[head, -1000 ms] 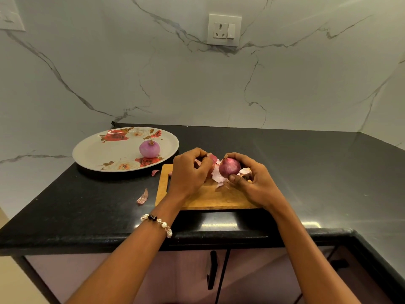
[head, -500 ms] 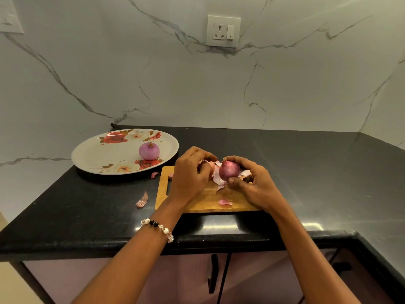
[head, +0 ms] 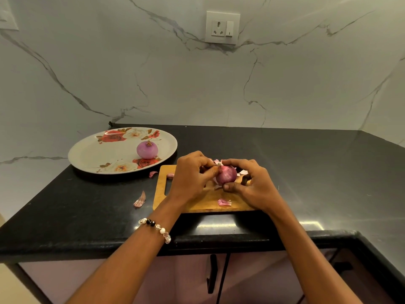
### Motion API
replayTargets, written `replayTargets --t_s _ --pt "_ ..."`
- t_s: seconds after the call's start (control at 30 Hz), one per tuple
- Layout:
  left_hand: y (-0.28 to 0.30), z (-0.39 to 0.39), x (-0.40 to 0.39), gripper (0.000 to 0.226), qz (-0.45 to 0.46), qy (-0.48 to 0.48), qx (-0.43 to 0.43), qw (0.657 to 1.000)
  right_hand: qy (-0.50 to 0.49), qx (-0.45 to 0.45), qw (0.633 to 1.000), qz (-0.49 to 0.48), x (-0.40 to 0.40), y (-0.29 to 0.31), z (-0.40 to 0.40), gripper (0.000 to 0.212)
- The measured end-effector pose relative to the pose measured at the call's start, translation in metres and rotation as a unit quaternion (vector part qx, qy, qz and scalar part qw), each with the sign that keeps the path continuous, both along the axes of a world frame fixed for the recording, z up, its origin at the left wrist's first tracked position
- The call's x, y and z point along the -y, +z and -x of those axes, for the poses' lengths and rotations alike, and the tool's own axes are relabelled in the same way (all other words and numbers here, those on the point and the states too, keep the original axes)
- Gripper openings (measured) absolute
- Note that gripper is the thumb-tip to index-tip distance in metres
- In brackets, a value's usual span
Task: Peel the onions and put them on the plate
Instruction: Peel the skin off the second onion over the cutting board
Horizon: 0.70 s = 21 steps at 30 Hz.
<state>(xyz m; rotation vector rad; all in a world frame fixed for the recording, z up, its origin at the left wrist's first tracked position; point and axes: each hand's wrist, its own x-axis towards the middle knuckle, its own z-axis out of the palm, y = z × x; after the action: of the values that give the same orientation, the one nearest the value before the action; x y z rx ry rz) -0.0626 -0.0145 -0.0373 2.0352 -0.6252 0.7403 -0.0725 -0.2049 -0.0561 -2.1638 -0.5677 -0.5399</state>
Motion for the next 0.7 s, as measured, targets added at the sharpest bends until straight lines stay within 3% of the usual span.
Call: replayTargets --t_s 0.7 --pt "-0.0042 -0.0045 0.0067 0.008 -0.015 0.006 0.031 0.999 -0.005 0.013 1.000 0.006 -0.0033 0.0005 0.0008 0.055"
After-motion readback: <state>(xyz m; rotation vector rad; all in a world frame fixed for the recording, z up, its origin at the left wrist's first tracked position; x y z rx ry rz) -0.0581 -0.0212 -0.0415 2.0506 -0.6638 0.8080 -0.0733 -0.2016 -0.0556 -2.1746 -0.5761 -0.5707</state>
